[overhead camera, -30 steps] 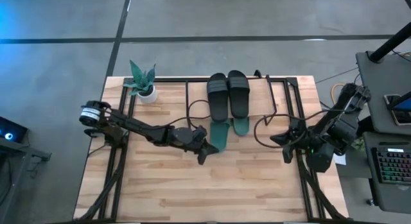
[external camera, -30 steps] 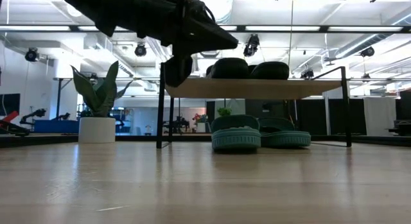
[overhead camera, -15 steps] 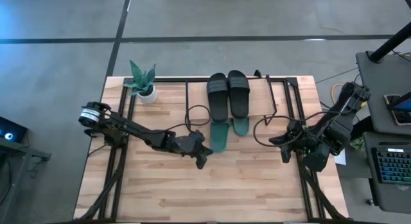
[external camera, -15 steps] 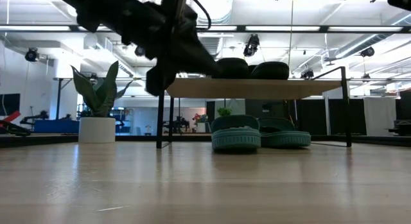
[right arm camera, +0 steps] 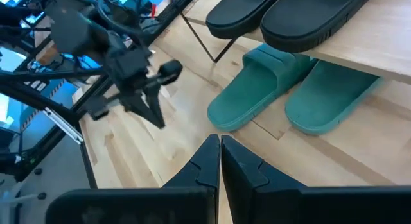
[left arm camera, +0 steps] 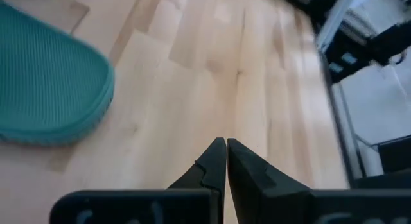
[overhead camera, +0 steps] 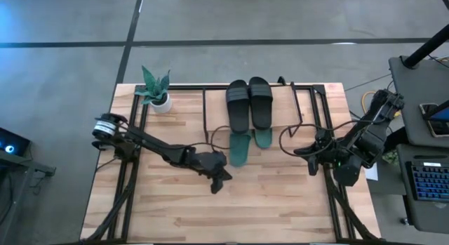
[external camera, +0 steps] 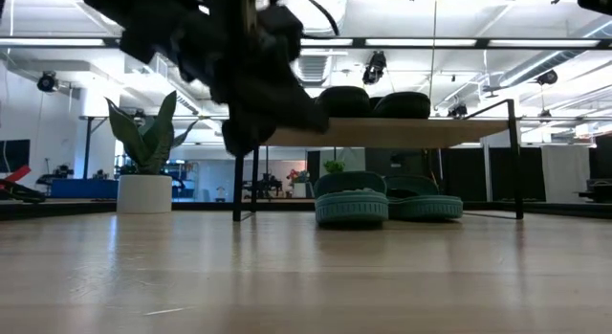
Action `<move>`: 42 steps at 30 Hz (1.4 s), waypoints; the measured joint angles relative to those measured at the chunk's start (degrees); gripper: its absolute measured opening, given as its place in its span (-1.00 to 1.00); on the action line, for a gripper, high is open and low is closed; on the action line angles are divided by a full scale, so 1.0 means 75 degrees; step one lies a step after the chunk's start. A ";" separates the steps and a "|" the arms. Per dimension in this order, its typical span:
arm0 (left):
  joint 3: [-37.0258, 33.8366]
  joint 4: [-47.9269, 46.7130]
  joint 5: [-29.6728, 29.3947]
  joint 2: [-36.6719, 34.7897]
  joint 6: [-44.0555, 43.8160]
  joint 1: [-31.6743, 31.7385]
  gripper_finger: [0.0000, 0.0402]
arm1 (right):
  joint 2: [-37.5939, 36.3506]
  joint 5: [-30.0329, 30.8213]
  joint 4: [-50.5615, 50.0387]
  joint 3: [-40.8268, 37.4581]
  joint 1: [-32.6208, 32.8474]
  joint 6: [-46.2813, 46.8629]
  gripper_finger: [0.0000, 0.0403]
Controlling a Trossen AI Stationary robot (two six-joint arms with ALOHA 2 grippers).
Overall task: Pick and place slides into the shelf
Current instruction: Put the green slides under the shelf
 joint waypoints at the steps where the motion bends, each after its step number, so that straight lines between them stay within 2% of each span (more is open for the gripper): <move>1: 0.0051 -0.0015 0.0011 0.0141 -0.0001 0.0000 -1.00 | 0.0000 0.0002 0.0024 0.0000 0.0000 0.0001 -0.96; 10: 0.1201 0.0025 0.0029 0.1141 0.0339 -0.0009 -1.00 | 0.0003 -0.0001 0.0099 -0.0006 0.0000 0.0114 -0.96; 14: 0.1428 0.0013 0.0084 0.1339 0.0378 -0.0009 -1.00 | 0.0003 -0.0001 0.0102 -0.0006 0.0000 0.0117 -0.96; 23: 0.1424 -0.0299 -0.0148 0.1346 0.0414 -0.0023 -1.00 | 0.0003 -0.0006 0.0051 -0.0017 0.0000 -0.0070 -0.96; 28: 0.1417 -0.0936 -0.0947 0.1341 0.0376 -0.0009 -1.00 | 0.0003 -0.0006 -0.0055 -0.0020 0.0000 -0.0085 -0.96; 35: 0.1412 -0.1006 -0.1005 0.1359 0.0364 0.0123 -1.00 | 0.0003 -0.0004 -0.0143 -0.0020 0.0000 -0.0082 -0.96; 42: 0.1454 -0.1022 -0.1022 0.1798 0.0358 0.0218 -1.00 | 0.0003 -0.0004 -0.0155 -0.0020 0.0000 -0.0078 -0.96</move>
